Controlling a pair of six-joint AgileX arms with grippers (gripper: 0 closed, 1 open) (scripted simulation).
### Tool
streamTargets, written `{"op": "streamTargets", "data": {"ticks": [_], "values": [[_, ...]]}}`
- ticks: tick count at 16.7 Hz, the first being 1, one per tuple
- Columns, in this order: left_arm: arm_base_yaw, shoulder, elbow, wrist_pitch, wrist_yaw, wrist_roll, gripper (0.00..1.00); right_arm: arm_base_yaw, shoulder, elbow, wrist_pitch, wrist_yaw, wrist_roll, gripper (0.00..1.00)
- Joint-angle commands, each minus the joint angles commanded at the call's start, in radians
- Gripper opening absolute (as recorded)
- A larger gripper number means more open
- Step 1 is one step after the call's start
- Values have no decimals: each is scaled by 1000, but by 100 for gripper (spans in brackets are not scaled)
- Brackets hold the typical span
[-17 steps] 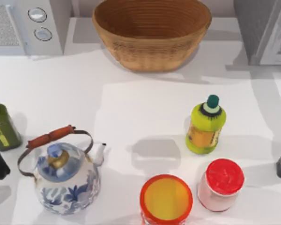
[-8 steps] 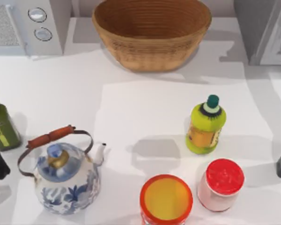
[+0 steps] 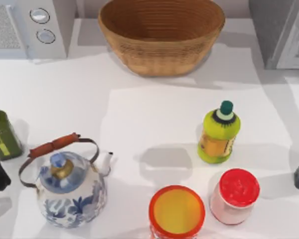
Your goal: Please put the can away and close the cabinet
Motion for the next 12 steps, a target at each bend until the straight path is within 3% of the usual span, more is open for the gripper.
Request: {"op": "streamTargets", "data": {"ticks": [7, 12], "values": [[0, 0, 0, 0, 0, 0, 100, -42, 374, 559, -124, -38, 2, 0], [0, 0, 0, 0, 0, 0, 100, -59, 489, 702, -158, -52, 7, 0]]}}
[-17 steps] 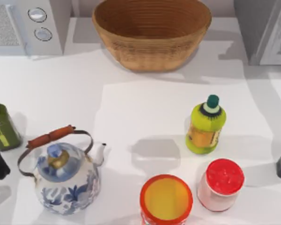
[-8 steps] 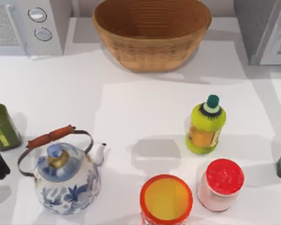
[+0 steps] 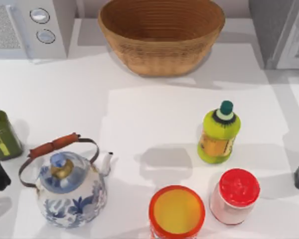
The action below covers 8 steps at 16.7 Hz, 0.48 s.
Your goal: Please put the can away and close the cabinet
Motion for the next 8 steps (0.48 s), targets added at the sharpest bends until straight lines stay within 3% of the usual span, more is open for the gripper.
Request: {"op": "streamTargets", "data": {"ticks": [4, 8], "values": [[0, 0, 0, 0, 0, 0, 100, 0, 0, 0, 0, 0, 0, 0], [0, 0, 0, 0, 0, 0, 100, 0, 0, 0, 0, 0, 0, 30]]}}
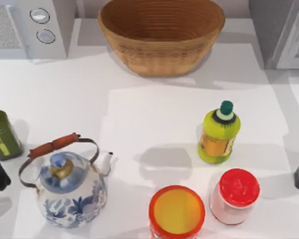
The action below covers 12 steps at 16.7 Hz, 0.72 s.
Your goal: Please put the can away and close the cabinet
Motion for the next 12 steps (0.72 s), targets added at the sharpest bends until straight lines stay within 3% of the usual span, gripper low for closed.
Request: {"op": "streamTargets", "data": {"ticks": [9, 12], "values": [[0, 0, 0, 0, 0, 0, 100, 0, 0, 0, 0, 0, 0, 98], [0, 0, 0, 0, 0, 0, 100, 0, 0, 0, 0, 0, 0, 100]]}}
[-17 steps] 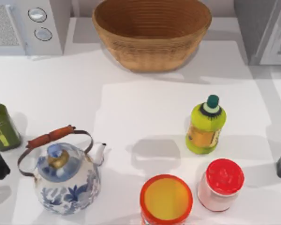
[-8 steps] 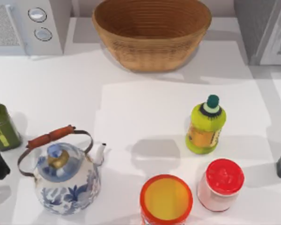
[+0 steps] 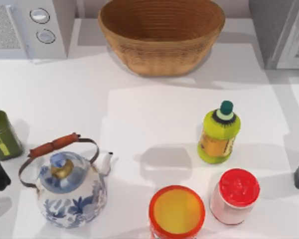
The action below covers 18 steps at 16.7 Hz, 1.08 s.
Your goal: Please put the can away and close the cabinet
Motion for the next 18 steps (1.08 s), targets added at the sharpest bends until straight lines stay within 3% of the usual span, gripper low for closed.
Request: {"op": "streamTargets", "data": {"ticks": [10, 14, 18], "values": [[0, 0, 0, 0, 0, 0, 100, -3, -46, -56, 16, -7, -6, 100], [0, 0, 0, 0, 0, 0, 100, -20, -229, -266, 86, -29, -27, 100], [0, 0, 0, 0, 0, 0, 100, -49, -544, -627, 217, -57, -56, 100]]}}
